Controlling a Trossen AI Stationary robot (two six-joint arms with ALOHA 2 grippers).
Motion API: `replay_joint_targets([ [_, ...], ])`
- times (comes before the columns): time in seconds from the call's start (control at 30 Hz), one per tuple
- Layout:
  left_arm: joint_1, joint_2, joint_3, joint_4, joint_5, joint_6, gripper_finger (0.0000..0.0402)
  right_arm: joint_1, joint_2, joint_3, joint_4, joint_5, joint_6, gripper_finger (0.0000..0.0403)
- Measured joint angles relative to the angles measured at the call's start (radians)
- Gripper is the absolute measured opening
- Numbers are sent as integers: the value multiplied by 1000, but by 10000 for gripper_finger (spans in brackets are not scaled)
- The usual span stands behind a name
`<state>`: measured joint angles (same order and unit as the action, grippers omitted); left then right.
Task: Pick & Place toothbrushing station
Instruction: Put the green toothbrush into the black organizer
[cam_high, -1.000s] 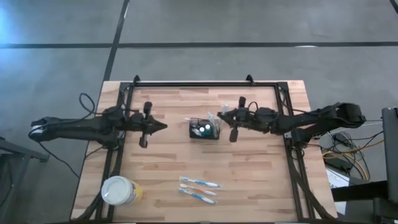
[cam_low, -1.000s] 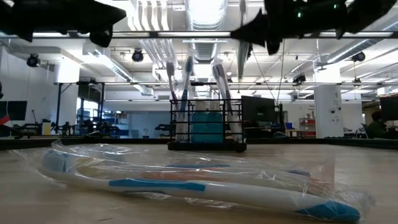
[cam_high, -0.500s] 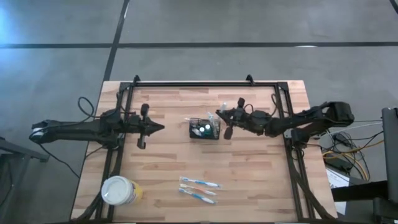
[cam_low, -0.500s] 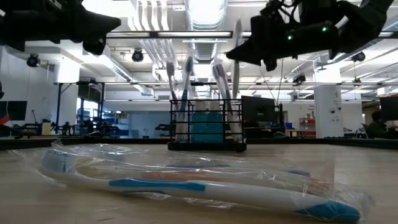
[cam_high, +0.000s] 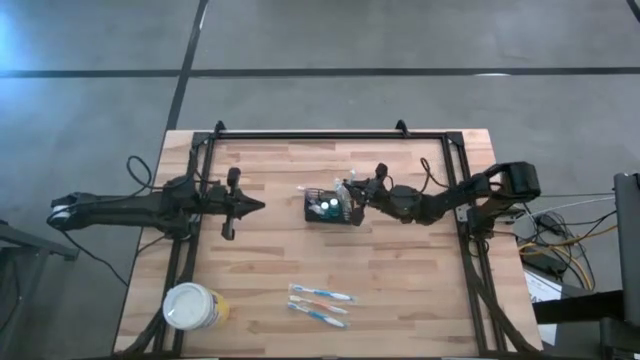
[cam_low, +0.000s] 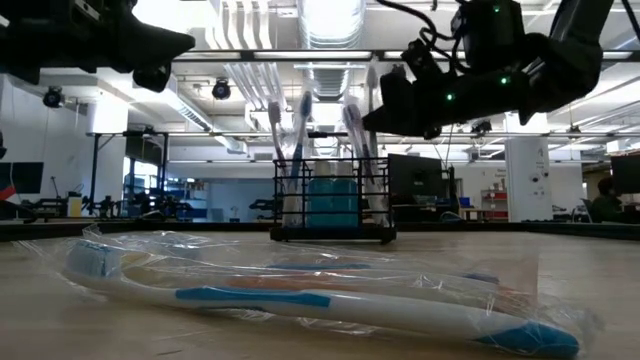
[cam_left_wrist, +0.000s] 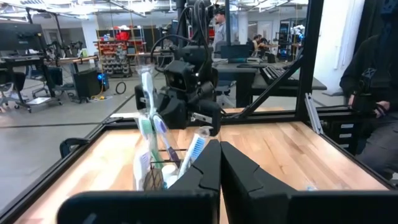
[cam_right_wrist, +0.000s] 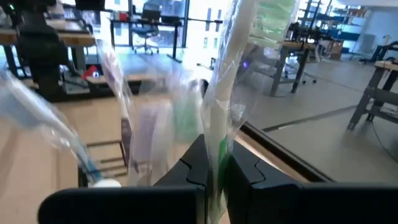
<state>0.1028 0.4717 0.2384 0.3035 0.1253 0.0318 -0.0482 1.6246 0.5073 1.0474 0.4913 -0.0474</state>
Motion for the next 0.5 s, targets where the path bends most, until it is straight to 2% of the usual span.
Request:
replay_joint_targets([
  [0.3, 0, 0, -17, 1, 0, 0, 5, 43, 64, 7, 35, 69, -5, 15],
  [0.5, 0, 0, -16, 9, 0, 0, 5, 50, 80, 6, 32, 74, -1, 15],
])
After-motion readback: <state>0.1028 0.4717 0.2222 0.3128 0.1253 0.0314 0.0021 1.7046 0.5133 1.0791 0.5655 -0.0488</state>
